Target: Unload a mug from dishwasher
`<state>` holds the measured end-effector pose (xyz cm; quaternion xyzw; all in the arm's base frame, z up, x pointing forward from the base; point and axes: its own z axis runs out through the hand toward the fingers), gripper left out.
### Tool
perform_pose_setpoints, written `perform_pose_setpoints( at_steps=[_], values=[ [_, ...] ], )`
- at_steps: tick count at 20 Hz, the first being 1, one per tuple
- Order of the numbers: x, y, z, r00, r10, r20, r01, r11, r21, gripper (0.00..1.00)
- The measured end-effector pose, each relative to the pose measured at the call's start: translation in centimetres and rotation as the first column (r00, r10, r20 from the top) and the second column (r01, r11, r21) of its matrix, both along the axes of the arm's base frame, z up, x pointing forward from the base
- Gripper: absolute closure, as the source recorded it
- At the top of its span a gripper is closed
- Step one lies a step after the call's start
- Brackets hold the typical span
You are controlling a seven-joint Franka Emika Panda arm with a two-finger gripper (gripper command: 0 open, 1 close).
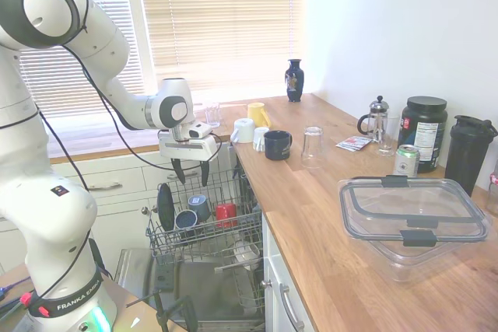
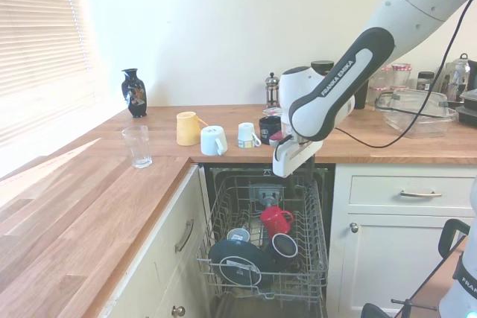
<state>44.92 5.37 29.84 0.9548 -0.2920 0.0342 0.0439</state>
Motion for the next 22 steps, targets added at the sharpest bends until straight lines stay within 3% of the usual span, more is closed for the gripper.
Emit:
perform_pose_setpoints(
  at_steps=[14, 22],
  values=[
    [4.5, -1.1, -5.2, 0.993, 0.114, -0.019, -0.115, 0.991, -0.066, 0.00],
    [5.0, -3.2, -6.7, 0.965, 0.260, -0.018, -0.260, 0.961, -0.092, 0.00]
  ],
)
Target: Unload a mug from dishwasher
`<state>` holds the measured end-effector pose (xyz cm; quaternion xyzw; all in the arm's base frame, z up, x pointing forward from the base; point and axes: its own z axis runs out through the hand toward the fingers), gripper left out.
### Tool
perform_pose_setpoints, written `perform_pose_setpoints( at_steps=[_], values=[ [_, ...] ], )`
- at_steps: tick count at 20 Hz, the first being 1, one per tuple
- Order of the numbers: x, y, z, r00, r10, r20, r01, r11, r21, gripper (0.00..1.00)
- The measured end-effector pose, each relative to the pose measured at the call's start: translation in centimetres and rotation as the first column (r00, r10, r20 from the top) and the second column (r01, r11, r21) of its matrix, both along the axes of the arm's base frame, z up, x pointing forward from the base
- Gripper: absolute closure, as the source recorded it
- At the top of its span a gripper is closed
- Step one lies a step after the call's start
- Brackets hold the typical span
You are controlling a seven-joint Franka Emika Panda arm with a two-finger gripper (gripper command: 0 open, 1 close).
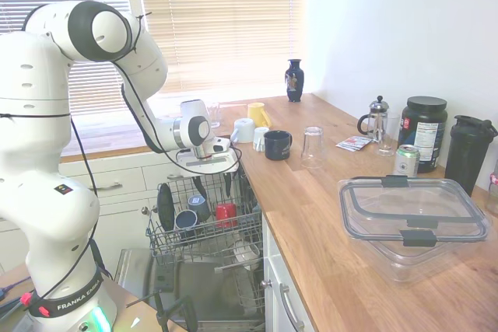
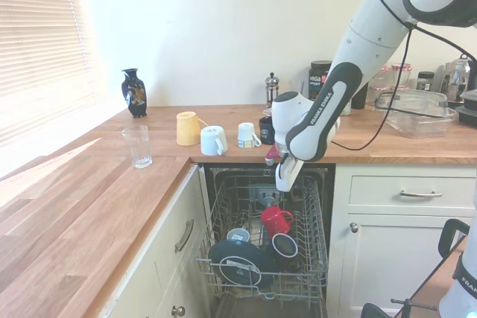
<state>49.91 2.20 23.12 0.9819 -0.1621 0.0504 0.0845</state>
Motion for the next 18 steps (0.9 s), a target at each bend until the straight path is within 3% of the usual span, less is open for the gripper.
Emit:
perform_pose_setpoints(
  at_steps=[7, 18],
  values=[
    [0.1, 2.3, -1.9, 0.996, 0.092, -0.023, -0.092, 0.995, -0.028, 0.00],
    [2.9, 1.1, -6.4, 0.995, 0.098, -0.015, -0.099, 0.994, -0.045, 0.00]
  ],
)
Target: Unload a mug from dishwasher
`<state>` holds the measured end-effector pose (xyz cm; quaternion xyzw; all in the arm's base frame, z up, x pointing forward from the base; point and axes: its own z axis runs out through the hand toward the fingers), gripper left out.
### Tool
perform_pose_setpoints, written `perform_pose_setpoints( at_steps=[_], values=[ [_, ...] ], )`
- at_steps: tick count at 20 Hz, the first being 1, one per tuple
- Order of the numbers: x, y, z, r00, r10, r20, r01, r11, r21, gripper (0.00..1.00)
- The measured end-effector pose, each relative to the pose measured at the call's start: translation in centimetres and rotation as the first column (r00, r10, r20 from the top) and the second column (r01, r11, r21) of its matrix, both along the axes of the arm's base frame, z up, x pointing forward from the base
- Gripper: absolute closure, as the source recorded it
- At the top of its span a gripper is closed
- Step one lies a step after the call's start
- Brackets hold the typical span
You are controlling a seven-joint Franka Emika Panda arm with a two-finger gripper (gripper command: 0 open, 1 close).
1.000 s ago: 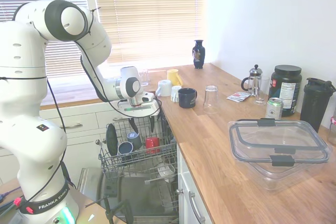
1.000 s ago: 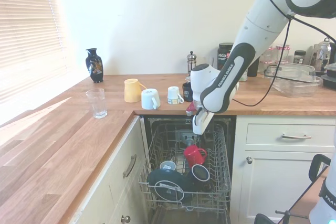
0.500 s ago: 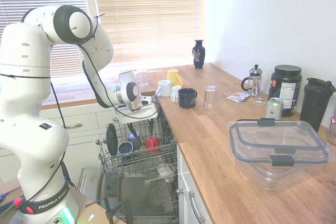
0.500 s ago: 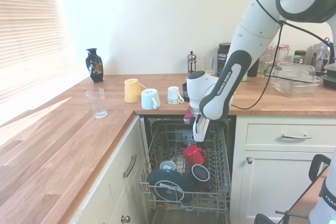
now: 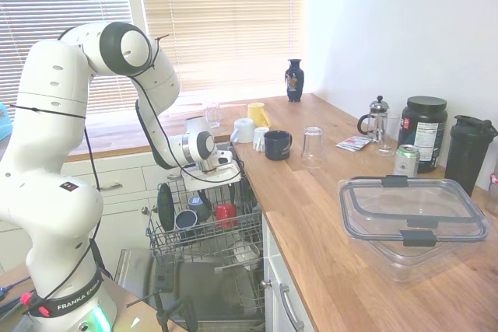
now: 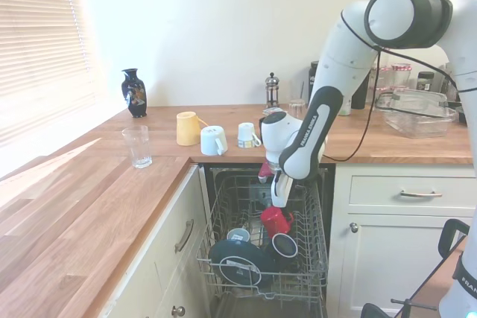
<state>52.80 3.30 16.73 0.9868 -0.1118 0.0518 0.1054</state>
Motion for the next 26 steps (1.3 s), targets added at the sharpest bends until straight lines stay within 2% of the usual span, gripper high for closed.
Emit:
perform_pose_setpoints(
  at_steps=[6, 19, 25, 26],
  values=[
    [0.6, 0.7, -3.2, 0.999, 0.038, 0.018, -0.038, 0.999, -0.010, 0.00],
    [1.6, 1.0, -7.7, 0.997, 0.067, -0.037, -0.067, 0.998, -0.008, 0.00],
    [1.9, 1.2, -8.2, 0.996, 0.081, -0.045, -0.082, 0.997, -0.014, 0.00],
    [1.9, 1.2, -8.3, 0.995, 0.082, -0.048, -0.083, 0.996, -0.019, 1.00]
  ],
)
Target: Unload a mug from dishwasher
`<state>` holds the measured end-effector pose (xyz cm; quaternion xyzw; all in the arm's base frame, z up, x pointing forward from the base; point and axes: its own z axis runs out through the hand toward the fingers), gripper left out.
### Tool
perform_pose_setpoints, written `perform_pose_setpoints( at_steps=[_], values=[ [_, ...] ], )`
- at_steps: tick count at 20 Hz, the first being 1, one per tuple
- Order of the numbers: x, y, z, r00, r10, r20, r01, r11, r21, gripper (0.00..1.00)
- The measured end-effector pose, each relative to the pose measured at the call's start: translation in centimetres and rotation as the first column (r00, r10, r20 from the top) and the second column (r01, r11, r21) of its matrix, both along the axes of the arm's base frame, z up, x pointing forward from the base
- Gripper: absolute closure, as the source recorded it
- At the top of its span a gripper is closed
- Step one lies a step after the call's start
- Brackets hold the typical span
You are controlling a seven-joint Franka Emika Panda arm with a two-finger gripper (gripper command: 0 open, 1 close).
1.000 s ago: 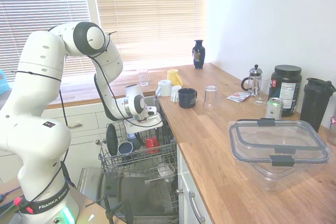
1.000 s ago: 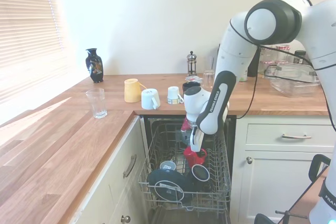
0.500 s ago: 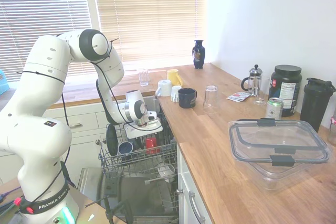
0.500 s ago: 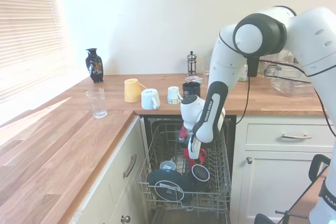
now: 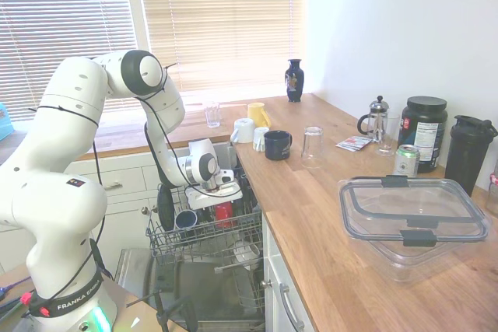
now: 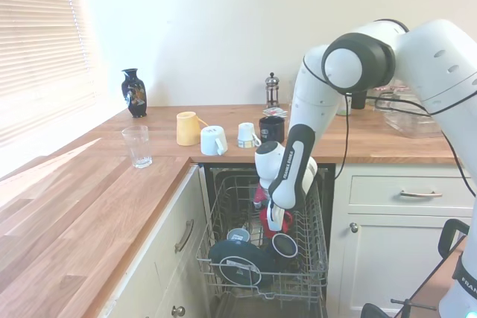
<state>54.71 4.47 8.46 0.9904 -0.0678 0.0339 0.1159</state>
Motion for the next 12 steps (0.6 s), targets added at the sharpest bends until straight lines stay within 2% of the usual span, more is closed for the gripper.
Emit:
perform_pose_setpoints(
  at_steps=[7, 12],
  values=[
    [-0.36, -0.17, -0.39, 0.999, 0.018, -0.048, -0.018, 1.000, -0.016, 1.00],
    [-0.55, 0.13, -0.71, 0.998, 0.027, -0.057, -0.028, 0.999, -0.019, 1.00]
  ],
)
